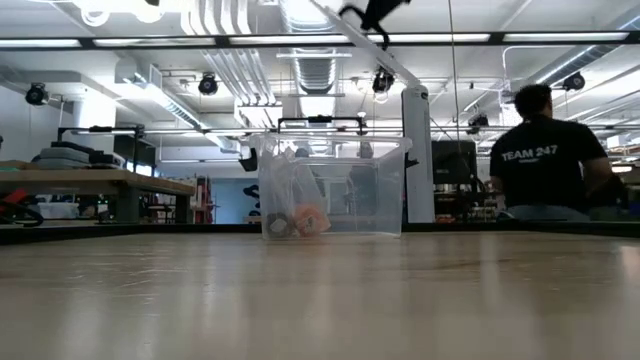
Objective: Roll bandage
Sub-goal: Close the transparent bin
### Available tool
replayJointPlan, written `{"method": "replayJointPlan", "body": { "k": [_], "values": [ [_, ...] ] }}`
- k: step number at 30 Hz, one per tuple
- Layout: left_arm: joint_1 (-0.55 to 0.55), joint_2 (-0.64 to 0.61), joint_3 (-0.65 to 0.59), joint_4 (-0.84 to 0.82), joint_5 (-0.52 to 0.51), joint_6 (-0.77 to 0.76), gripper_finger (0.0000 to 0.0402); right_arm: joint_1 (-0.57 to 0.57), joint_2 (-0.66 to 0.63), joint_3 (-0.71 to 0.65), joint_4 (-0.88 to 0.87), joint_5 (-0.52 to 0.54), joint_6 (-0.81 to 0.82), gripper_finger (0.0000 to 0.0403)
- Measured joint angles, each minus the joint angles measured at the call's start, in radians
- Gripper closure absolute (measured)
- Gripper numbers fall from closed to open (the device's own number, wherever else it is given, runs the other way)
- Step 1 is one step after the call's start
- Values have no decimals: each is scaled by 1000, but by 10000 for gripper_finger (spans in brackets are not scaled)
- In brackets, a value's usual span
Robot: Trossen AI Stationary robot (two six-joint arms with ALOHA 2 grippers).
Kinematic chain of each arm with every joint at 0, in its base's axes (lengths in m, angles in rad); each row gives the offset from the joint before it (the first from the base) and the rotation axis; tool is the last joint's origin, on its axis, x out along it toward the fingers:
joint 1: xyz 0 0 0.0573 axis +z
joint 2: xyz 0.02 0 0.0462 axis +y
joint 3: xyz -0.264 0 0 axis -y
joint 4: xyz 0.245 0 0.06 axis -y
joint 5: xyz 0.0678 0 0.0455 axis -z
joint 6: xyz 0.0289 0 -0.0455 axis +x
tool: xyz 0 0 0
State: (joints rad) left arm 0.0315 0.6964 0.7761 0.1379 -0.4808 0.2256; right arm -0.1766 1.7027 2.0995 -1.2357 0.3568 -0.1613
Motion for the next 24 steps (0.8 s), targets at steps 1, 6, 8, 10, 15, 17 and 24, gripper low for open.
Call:
{"method": "replayJointPlan", "body": {
  "k": [1, 6, 8, 10, 15, 17, 24],
  "values": [
    [0, 7, 0, 1, 0, -2, 175, -24, 21, 17, -30, -37, -36, 378],
    [3, 53, -1, 3, 0, 9, 167, -94, 126, 73, -49, -128, -220, 378],
    [3, 69, -2, 7, -6, 23, 170, -107, 176, 92, -51, -126, -276, 378],
    [3, 80, -2, 9, -18, 29, 176, -115, 223, 106, -66, -129, -306, 378],
    [3, 88, -2, -3, -44, 31, 191, -131, 325, 146, -107, -129, -359, 378],
    [3, 84, -2, -14, -45, 30, 195, -134, 358, 161, -107, -128, -377, 375],
    [3, 66, -2, -52, -45, 28, 202, -132, 426, 190, -89, -142, -359, 374]
  ]
}}
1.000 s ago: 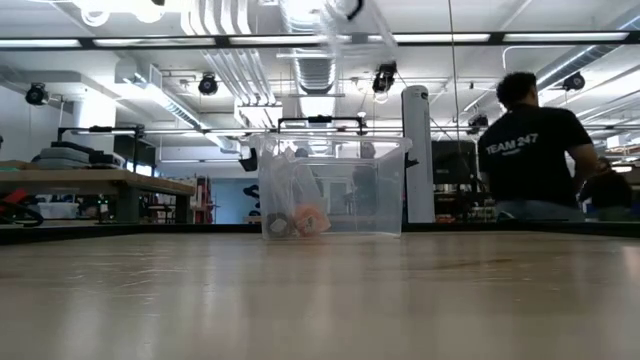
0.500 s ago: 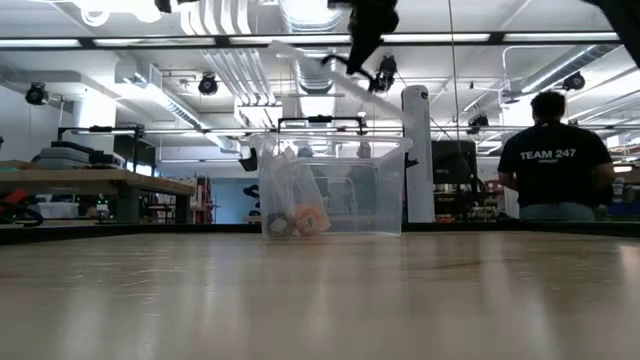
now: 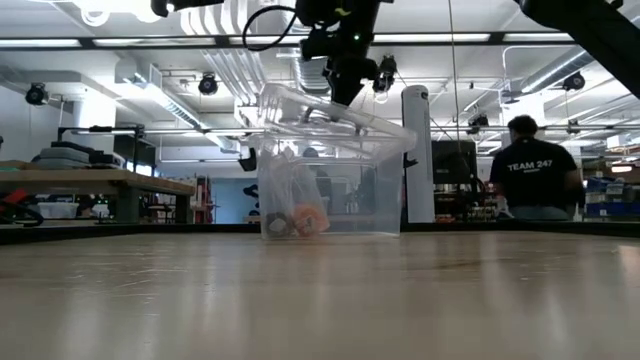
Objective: Roll bandage
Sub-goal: Close the transparent bin
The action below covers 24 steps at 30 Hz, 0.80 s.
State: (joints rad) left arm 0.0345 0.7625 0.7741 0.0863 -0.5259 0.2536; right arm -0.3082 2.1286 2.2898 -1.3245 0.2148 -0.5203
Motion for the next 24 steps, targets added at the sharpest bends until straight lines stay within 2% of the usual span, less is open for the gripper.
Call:
{"method": "replayJointPlan", "body": {
  "k": [9, 18, 24],
  "values": [
    [0, 3, 0, 0, 0, 0, 196, -9, 22, -5, 76, -43, 109, 347],
    [0, 9, 0, 0, 0, 0, 192, -9, 35, -6, 127, -78, 131, 314],
    [0, 9, 0, -8, 0, 3, 206, -8, 35, -6, 178, -201, 136, 272]
  ]
}}
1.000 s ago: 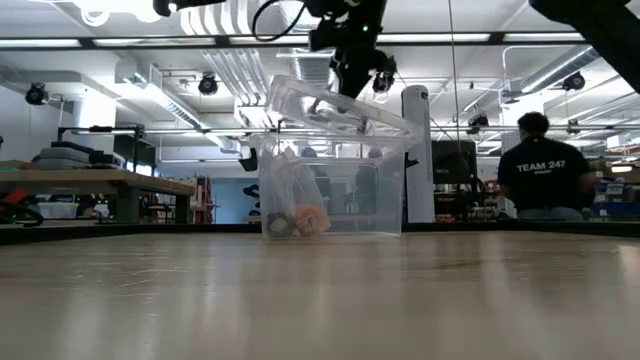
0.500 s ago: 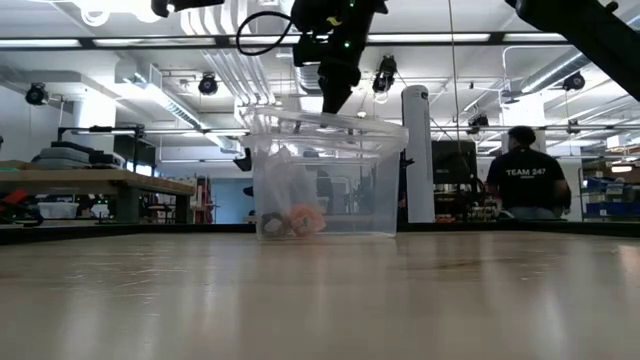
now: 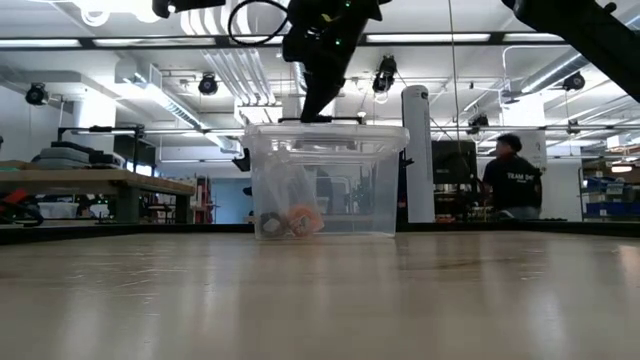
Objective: Roll bandage
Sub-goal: Close the transparent bin
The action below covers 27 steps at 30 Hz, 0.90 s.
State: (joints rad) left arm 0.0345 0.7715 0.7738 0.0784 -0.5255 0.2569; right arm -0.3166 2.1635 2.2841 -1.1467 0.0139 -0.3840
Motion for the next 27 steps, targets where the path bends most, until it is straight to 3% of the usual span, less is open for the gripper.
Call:
{"method": "replayJointPlan", "body": {
  "k": [7, 15, 27],
  "values": [
    [0, 0, 0, -9, 0, 1, 218, 9, -1, -6, 107, -69, 6, 234],
    [0, -1, 0, -15, 0, 1, 224, 11, 24, -86, 313, -93, 52, 225],
    [-1, -5, 0, -36, 1, 22, 204, 79, 67, -95, 325, -164, 49, 230]
  ]
}}
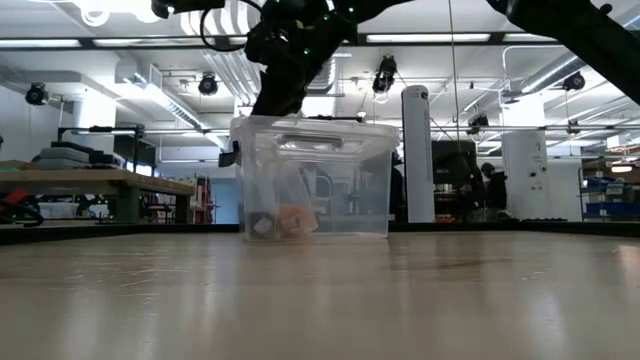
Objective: Roll bandage
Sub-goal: Close the transparent bin
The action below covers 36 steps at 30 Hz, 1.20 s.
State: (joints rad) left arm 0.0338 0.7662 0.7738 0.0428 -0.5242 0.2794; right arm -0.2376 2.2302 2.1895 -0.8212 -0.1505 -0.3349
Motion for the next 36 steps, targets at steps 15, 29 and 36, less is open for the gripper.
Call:
{"method": "replayJointPlan", "body": {
  "k": [15, 29, 36],
  "values": [
    [7, -6, 0, -121, -71, -91, 228, 15, -8, -55, 75, -111, -25, 240],
    [89, 138, 134, -612, -3, -389, 277, 18, -175, -69, -46, -50, -60, 232],
    [89, 258, 133, -653, 70, -407, 285, -98, -357, -204, -231, 127, -16, 243]
  ]
}}
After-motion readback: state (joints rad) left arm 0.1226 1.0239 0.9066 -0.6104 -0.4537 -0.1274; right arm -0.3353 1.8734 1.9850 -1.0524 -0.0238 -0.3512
